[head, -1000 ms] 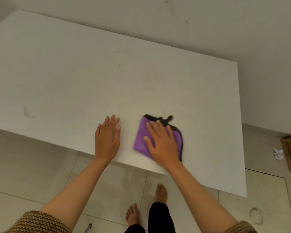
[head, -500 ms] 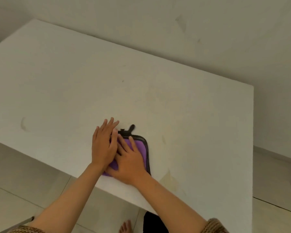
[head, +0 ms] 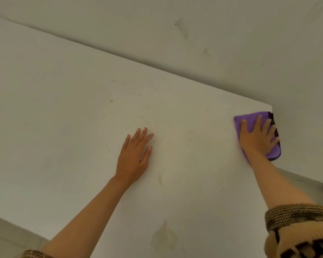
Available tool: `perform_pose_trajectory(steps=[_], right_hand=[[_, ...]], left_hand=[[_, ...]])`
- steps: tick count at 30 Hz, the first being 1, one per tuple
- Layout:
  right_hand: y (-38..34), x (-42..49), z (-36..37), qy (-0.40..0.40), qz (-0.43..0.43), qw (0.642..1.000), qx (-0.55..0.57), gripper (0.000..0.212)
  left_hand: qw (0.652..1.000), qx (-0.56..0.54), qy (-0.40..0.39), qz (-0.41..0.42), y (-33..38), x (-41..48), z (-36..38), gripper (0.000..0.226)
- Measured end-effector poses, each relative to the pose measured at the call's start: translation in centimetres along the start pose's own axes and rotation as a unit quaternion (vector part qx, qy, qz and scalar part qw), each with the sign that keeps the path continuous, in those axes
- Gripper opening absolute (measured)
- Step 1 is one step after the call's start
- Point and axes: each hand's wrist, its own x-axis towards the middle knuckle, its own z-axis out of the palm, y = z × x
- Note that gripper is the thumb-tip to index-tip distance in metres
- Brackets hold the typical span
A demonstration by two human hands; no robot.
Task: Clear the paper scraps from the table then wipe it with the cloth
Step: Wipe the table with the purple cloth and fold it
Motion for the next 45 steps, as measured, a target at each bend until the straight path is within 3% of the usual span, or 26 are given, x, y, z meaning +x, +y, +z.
perform_pose_trajectory(steps=[2, 4, 8, 11, 13, 14, 16, 18, 20, 22, 25, 29, 31, 33, 35, 37, 39, 41, 45], right_hand=[[-2.5, -0.9, 1.1, 0.027, -0.058, 0.998, -0.009, 0.069], [-6.5, -3.3, 2.8, 0.039, -0.214, 0.976, -0.018, 0.067], [-14.2, -10.5, 5.4, -0.013, -0.527, 0.849, -0.035, 0.067], [-16.3, -10.9, 5.1, -0.055, -0.598, 0.799, -0.035, 0.066], [-15.9, -7.8, 4.8, -0.052, -0.573, 0.817, -0.032, 0.067], [-15.4, -5.7, 4.7, -0.047, -0.531, 0.846, -0.024, 0.069], [-13.7, -1.7, 3.9, -0.006, -0.405, 0.914, -0.014, 0.071], [-11.2, 1.4, 2.8, 0.019, -0.274, 0.961, -0.012, 0.066], [-9.1, 2.9, 1.7, -0.003, -0.191, 0.982, -0.009, 0.064], [-8.5, 2.7, 1.3, -0.017, -0.159, 0.987, -0.013, 0.065], [-11.6, -0.3, 2.5, -0.001, -0.172, 0.985, -0.011, 0.062], [-18.4, -10.4, 5.7, 0.02, -0.358, 0.933, 0.028, 0.05], [-21.3, -17.1, 7.2, -0.028, -0.44, 0.893, 0.092, 0.052], [-23.2, -23.0, 7.3, -0.132, -0.47, 0.852, 0.188, 0.051], [-23.4, -26.3, 6.8, -0.226, -0.414, 0.807, 0.356, 0.041], [-22.9, -27.4, 6.1, -0.202, -0.285, 0.811, 0.469, 0.034], [-22.2, -27.3, 5.9, -0.111, -0.196, 0.833, 0.505, 0.038], [-21.8, -27.5, 5.8, -0.044, -0.158, 0.847, 0.505, 0.038], [-21.7, -29.5, 6.5, -0.068, -0.137, 0.861, 0.486, 0.031]], left_hand=[[1.0, 0.005, 0.005, -0.014, 0.2, 0.8, 0.4, 0.051], [0.999, 0.014, 0.011, -0.029, 0.2, 1.6, 0.8, 0.052], [0.999, 0.016, 0.022, -0.026, 0.2, 2.6, 1.6, 0.052], [0.997, -0.01, 0.031, -0.072, -0.2, 2.8, 1.4, 0.049], [0.998, 0.028, 0.022, -0.054, -0.5, 2.7, 1.2, 0.051], [0.998, 0.048, 0.015, -0.038, -0.7, 2.6, 1.1, 0.052], [0.997, 0.066, 0.008, -0.033, -1.1, 2.6, 0.7, 0.053], [0.997, 0.065, 0.013, -0.038, -1.5, 2.4, 0.0, 0.052], [0.998, 0.059, 0.022, -0.029, -2.3, 2.1, -1.0, 0.05], [0.998, 0.057, 0.031, -0.026, -3.4, 1.7, -1.9, 0.049], [0.996, 0.043, 0.056, -0.054, -4.9, 0.9, -2.9, 0.048], [0.995, -0.004, 0.085, -0.058, -5.5, -0.1, -4.6, 0.042], [0.995, -0.037, 0.094, -0.027, -5.6, -0.8, -5.5, 0.044], [0.993, -0.071, 0.091, -0.028, -5.4, -1.6, -6.0, 0.05], [0.987, -0.116, 0.069, -0.082, -5.0, -2.6, -5.9, 0.058], [0.988, -0.073, 0.029, -0.131, -5.4, -3.8, -5.3, 0.068], [0.993, 0.054, 0.0, -0.11, -6.8, -5.6, -5.0, 0.075], [0.989, 0.111, -0.015, -0.101, -9.2, -7.5, -6.0, 0.076], [0.976, 0.168, -0.002, -0.136, -16.1, -10.8, -10.9, 0.077]])
